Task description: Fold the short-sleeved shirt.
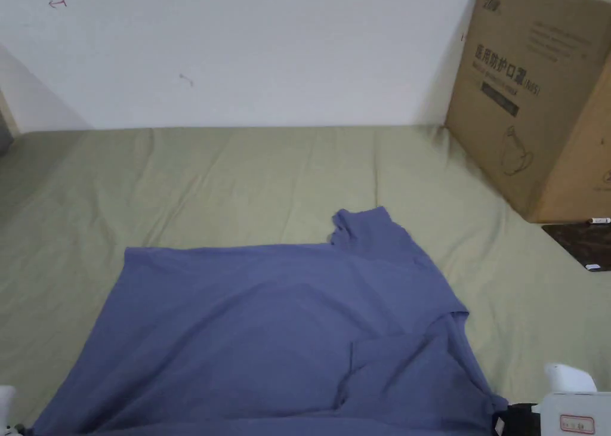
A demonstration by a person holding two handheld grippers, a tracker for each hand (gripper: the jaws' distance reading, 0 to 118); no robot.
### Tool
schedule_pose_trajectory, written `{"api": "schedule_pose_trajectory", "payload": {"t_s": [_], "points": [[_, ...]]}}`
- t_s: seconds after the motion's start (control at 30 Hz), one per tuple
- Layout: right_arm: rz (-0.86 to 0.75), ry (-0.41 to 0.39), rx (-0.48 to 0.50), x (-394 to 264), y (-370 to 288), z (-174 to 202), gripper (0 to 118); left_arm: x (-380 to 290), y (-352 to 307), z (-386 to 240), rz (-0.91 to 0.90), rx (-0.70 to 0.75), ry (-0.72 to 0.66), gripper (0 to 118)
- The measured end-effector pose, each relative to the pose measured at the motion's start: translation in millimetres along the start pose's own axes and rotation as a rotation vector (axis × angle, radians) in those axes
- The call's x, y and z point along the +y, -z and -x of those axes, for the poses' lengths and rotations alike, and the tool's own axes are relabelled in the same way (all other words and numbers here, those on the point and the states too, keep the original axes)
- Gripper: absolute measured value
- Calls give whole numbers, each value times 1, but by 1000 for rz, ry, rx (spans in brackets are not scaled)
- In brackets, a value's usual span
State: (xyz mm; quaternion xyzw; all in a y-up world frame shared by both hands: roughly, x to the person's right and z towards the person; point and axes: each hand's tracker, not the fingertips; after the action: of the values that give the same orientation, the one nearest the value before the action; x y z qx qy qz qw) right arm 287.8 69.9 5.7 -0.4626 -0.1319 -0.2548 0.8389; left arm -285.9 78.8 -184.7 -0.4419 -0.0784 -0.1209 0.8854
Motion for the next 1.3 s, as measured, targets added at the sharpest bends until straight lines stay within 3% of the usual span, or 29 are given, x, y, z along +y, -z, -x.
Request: {"api": "schedule_pose_trajectory", "payload": {"t_s": [0.1, 0.17, 0.2, 0.3, 0.33, 0.47, 0.5, 0.53, 0.57, 0.6, 0.87, 0.97, 1.0, 1.03, 1.17, 1.2, 1.23, 1.27, 1.3], "points": [[-6, 4, 10, -15, 1, -2, 3, -12, 2, -3, -4, -15, -4, 2], [-21, -19, -10, -15, -2, 9, 6, -12, 2, -4, -6, -10, -8, 10], [-32, -50, -34, -15, -4, 13, 22, -11, 0, -6, 4, -14, -9, 31], [-46, -147, -125, -14, -13, 22, 85, -13, -11, -2, -5, -42, -17, 95], [-56, -141, -131, -15, -18, 25, 86, -13, -17, -2, -7, -47, -19, 99], [-87, -140, -47, -15, -42, 30, 85, -19, -48, -4, -54, -142, -77, 93], [-101, -156, -32, -18, -47, 34, 75, -22, -54, -6, -59, -165, -91, 75], [-99, -166, -31, -19, -48, 34, 55, -26, -57, -7, -63, -172, -101, 48], [-104, -178, -44, -24, -49, 39, 28, -30, -58, -8, -55, -177, -103, 15], [-107, -186, -53, -29, -47, 43, 2, -34, -58, -10, -49, -174, -102, 0], [-14, -191, -1, -49, -16, 50, 2, -46, -45, -4, -39, -127, -136, 3], [-14, -194, -1, -44, -15, 50, 2, -32, -36, 10, -55, -135, -189, 67], [-13, -194, -1, -41, -14, 50, 2, -27, -30, 16, -59, -147, -220, 81], [-14, -193, -2, -40, -13, 50, 2, -23, -25, 19, -60, -164, -231, 84], [-9, -167, -5, -37, -9, 45, 2, -17, 1, 3, 35, -207, -207, 79], [-5, -156, -6, -38, -8, 43, 2, -20, 6, 0, 63, -227, -188, 50], [-2, -146, -9, -38, -8, 41, 2, -22, 9, -3, 75, -238, -196, 10], [-1, -137, -9, -38, -9, 38, 2, -26, 12, -6, 82, -237, -198, 1], [-3, -131, -11, -38, -10, 36, 2, -28, 9, -8, 83, -240, -196, 1]]}}
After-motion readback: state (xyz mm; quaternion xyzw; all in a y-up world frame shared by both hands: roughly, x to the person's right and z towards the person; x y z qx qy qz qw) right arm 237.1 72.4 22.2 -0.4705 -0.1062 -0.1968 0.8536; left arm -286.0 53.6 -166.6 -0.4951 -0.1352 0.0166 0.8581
